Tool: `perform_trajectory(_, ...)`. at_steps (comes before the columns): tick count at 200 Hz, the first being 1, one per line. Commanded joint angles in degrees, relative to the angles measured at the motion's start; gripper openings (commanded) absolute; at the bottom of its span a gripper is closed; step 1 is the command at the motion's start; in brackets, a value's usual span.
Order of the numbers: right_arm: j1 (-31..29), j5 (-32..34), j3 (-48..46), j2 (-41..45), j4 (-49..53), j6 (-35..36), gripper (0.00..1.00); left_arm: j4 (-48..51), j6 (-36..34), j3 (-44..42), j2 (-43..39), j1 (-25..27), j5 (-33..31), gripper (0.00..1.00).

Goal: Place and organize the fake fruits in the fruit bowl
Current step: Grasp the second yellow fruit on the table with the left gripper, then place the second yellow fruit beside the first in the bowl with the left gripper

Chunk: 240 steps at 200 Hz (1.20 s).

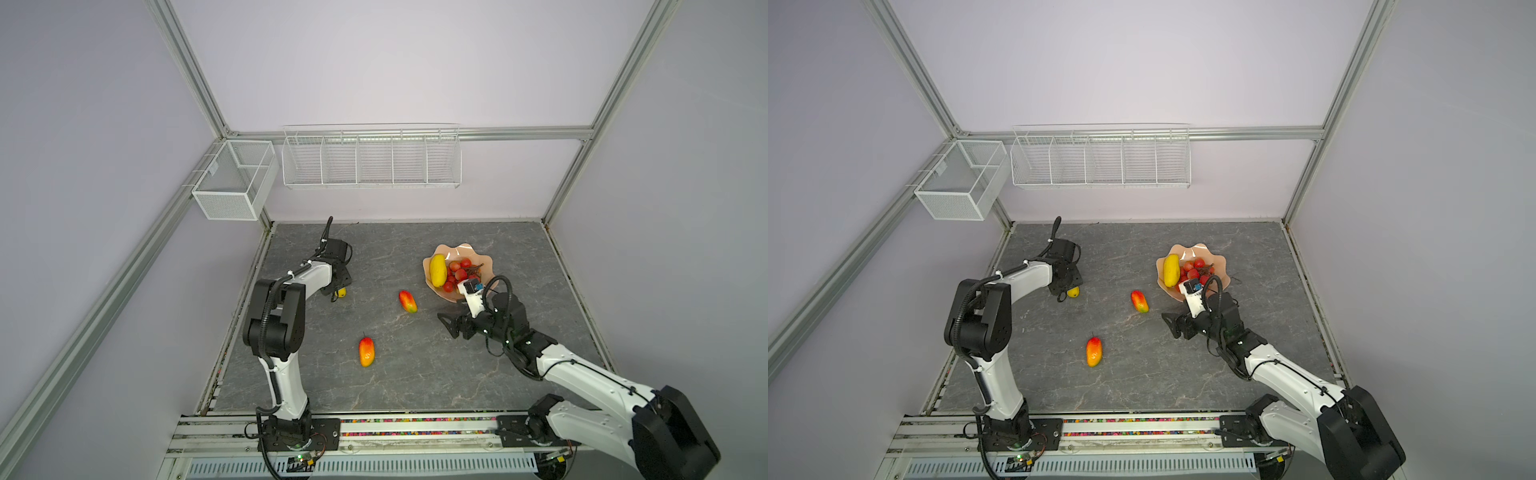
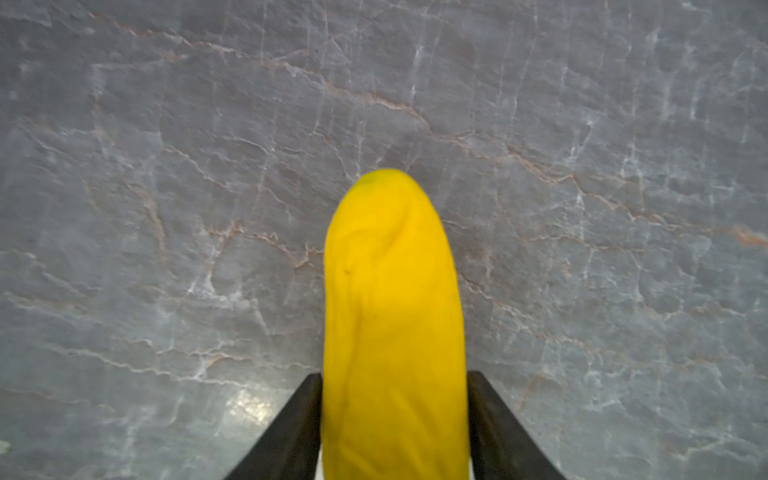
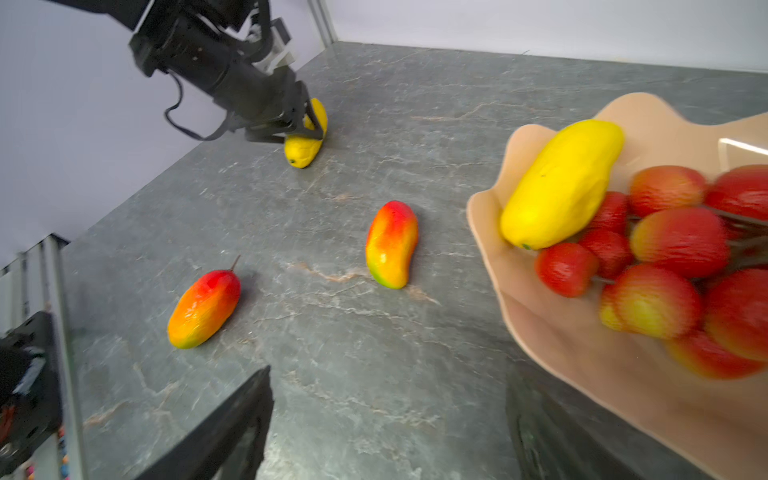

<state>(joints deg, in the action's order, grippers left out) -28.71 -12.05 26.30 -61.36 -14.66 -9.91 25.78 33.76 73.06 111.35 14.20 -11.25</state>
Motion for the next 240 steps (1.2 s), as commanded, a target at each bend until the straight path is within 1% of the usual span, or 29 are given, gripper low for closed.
perform_trajectory(1, 7.1, -2.1, -2.8, 3.1, -4.0, -6.7, 0.89, -2.3, -0.5, 1.6, 1.8, -0.2, 4.0, 0.43)
perform_trajectory(12, 9.8, -2.7, -4.1, 4.6, -5.2, -8.9, 0.89, -3.5, -0.2, 0.9, 1.1, -0.1, 5.8, 0.38)
perform_trajectory(24, 11.3, -0.9, -4.3, 5.6, -3.8, -9.7, 0.89, -5.5, -0.1, -0.5, -0.6, 0.1, 8.0, 0.34)
perform_trajectory(43, 13.4, 0.4, -4.5, 6.2, -2.2, -11.6, 0.89, -5.8, -0.2, -1.3, -3.6, 1.9, 8.4, 0.33)
perform_trajectory(59, 15.6, -1.5, -5.1, 6.1, -3.3, -13.5, 0.89, -5.3, -2.1, -0.6, -5.9, 5.5, 7.8, 0.33)
perform_trajectory(75, 16.5, -3.0, -5.3, 5.6, -3.8, -14.6, 0.89, -5.4, -5.8, 1.0, -7.6, 10.1, 8.2, 0.33)
perform_trajectory(103, 16.6, -3.9, -5.1, 5.3, -3.8, -15.1, 0.89, -7.6, -9.9, 4.5, -8.5, 17.2, 12.9, 0.34)
perform_trajectory(125, 16.6, -4.0, -5.1, 5.5, -3.7, -15.0, 0.89, -8.6, -11.4, 8.9, -6.4, 22.0, 17.3, 0.34)
perform_trajectory(146, 16.6, -3.8, -5.1, 5.8, -3.2, -14.9, 0.89, -9.0, -12.1, 13.6, -2.8, 26.0, 19.8, 0.34)
perform_trajectory(164, 16.6, -3.6, -5.1, 6.4, -2.8, -14.7, 0.89, -8.6, -12.5, 18.4, 1.0, 28.9, 20.7, 0.34)
perform_trajectory(182, 16.5, -3.4, -5.1, 6.7, -2.5, -14.5, 0.89, -8.6, -11.8, 22.6, 4.5, 31.1, 19.7, 0.34)
perform_trajectory(204, 16.5, -3.2, -4.9, 6.7, -2.0, -14.1, 0.89, -8.6, -8.6, 26.3, 8.2, 32.4, 18.2, 0.33)
perform_trajectory(219, 16.5, -3.2, -4.8, 6.8, -1.9, -14.1, 0.89, -9.3, -6.5, 27.2, 9.8, 32.9, 17.3, 0.33)
perform_trajectory(240, 16.5, -3.2, -4.7, 7.1, -1.9, -14.1, 0.89, -9.6, -5.5, 27.6, 11.0, 33.7, 15.1, 0.33)
